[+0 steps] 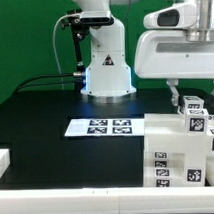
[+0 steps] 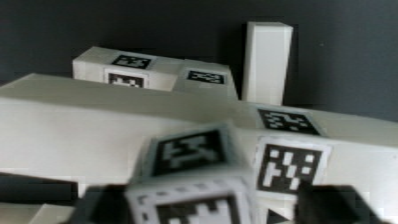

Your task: Assemble chair

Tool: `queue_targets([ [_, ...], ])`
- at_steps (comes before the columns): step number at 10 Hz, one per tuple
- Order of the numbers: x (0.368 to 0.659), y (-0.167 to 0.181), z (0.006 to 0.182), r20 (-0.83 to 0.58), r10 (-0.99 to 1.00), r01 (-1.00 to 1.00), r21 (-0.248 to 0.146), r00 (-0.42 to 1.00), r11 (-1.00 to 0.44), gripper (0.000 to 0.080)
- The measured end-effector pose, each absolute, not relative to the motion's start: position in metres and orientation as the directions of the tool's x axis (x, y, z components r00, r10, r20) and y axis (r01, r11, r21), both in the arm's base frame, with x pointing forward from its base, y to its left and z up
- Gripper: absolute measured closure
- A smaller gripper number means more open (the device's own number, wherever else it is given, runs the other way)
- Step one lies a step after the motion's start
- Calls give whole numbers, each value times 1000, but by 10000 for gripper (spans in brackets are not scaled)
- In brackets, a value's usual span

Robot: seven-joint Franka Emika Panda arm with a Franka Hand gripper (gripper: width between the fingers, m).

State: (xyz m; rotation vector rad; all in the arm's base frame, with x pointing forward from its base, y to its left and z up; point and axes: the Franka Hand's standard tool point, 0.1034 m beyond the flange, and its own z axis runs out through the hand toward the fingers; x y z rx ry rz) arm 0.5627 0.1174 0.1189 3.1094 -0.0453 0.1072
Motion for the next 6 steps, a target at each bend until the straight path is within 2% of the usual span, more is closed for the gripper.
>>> queue_targets([
  [1, 563, 118, 119, 70, -90, -92, 21, 993, -996, 523],
  [3, 563, 118, 118, 70, -225, -226, 7, 972, -974, 518],
  [6, 564, 106, 118, 61, -513, -512, -32, 856, -858, 518],
])
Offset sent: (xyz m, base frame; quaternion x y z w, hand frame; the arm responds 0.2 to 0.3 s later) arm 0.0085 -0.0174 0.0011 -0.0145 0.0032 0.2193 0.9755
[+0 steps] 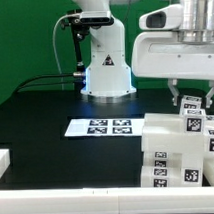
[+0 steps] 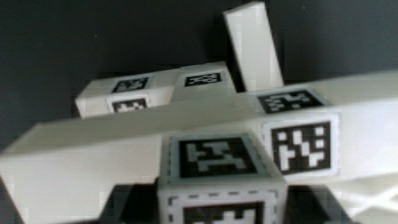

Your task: Assemble chair

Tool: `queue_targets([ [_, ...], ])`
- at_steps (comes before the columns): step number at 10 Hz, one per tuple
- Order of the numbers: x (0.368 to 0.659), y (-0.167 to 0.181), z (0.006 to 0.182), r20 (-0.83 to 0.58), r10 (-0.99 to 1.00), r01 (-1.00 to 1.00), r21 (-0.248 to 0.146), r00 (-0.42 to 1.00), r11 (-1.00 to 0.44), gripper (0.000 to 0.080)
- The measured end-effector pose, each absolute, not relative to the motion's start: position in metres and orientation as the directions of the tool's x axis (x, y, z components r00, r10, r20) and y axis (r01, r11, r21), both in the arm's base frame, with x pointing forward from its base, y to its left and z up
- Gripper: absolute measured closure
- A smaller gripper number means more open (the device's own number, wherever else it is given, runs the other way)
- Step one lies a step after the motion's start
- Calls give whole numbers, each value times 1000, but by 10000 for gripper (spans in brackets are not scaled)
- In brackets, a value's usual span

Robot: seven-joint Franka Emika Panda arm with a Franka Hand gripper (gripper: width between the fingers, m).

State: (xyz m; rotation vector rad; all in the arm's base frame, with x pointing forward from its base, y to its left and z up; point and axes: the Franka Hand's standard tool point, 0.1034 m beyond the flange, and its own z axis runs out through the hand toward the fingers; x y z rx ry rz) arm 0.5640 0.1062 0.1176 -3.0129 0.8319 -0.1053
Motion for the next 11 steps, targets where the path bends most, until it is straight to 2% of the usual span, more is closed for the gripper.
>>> queue_targets([
  [3, 564, 105, 117, 30, -767, -764, -65, 641, -642, 518],
  [6, 567, 104, 117, 9, -870, -866, -90, 493, -492, 517],
  [7, 567, 105, 117, 3, -882, -878, -92, 471, -470, 434],
  [8, 566, 105, 117, 4, -877, -873, -92, 481, -479, 434],
  [10, 566, 105, 117, 9, -845, -841, -91, 535, -533, 182],
  [11, 565, 106, 118, 11, -786, -783, -74, 618, -617, 160],
])
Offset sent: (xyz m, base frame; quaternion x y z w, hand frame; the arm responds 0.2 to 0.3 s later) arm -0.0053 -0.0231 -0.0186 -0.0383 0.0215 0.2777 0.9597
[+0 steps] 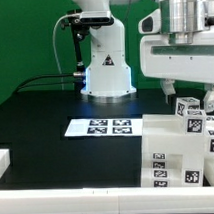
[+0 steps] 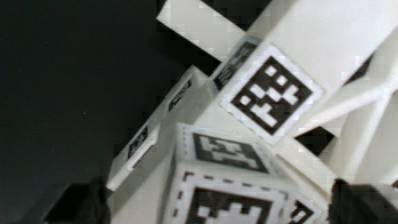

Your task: Assemble chair

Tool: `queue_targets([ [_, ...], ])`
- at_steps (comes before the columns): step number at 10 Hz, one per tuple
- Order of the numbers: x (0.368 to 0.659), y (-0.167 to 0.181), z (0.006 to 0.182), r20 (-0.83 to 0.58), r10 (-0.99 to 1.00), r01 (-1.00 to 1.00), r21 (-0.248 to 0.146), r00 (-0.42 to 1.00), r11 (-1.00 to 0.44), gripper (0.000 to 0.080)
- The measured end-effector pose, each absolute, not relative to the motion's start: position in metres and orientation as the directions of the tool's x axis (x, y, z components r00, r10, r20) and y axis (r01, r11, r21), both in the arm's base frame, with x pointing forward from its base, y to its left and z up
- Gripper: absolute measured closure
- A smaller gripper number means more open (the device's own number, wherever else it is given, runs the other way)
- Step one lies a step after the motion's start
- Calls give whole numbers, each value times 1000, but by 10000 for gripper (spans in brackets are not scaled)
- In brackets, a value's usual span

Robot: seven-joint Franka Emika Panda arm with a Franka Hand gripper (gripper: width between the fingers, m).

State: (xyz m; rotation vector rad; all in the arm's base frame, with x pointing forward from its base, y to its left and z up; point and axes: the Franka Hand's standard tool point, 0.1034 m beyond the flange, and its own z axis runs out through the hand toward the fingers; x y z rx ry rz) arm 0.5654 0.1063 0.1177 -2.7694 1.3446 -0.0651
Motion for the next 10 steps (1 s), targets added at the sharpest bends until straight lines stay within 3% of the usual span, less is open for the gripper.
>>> queue_targets([
  [2, 568, 104, 121, 30, -494, -492, -61, 869, -869, 151],
  [5, 568, 107, 122, 33, -325, -324, -43, 945, -945, 151],
  [7, 567, 103, 119, 31, -23, -22, -26, 999, -999, 151],
  [10, 567, 102, 119, 31, -9, -8, -23, 999, -1000, 179],
])
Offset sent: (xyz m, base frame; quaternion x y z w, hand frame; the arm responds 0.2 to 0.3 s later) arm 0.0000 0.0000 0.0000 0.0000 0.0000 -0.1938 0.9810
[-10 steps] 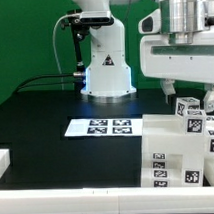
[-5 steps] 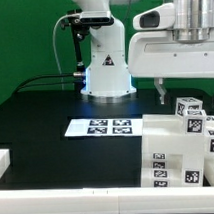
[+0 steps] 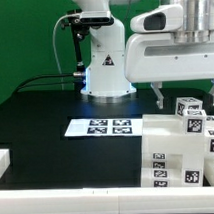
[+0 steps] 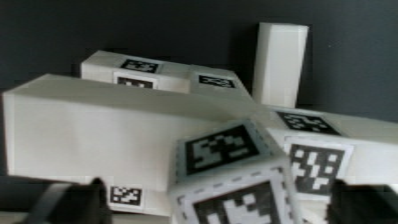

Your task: Assemble chair

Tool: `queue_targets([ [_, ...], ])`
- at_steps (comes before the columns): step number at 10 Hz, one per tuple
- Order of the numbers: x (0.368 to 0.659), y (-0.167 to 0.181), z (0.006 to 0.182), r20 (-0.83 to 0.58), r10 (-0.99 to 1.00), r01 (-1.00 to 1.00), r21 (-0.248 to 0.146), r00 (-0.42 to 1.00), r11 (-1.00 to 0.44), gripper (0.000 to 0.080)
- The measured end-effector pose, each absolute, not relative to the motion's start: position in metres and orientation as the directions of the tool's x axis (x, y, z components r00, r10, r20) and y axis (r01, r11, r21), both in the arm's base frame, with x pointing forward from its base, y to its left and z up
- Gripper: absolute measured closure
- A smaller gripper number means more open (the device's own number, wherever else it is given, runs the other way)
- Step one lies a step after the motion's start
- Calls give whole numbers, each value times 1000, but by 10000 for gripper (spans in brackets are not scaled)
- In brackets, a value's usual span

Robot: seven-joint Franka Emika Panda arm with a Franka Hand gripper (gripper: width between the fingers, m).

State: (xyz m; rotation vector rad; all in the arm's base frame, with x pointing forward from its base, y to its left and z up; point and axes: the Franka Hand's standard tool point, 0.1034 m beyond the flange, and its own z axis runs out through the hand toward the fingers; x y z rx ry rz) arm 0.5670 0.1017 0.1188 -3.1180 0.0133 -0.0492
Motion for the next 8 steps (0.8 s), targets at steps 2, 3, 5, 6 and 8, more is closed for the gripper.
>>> queue_targets([
  [2, 567, 102, 119, 30, -65, -64, -26, 997, -998, 523],
  [3, 567, 102, 119, 29, -127, -126, -28, 992, -992, 523],
  [5, 567, 102, 119, 24, -261, -260, -35, 965, -965, 519],
  [6, 567, 103, 119, 20, -334, -334, -39, 942, -942, 519],
  [8, 568, 101, 118, 15, -483, -482, -47, 875, -875, 519],
])
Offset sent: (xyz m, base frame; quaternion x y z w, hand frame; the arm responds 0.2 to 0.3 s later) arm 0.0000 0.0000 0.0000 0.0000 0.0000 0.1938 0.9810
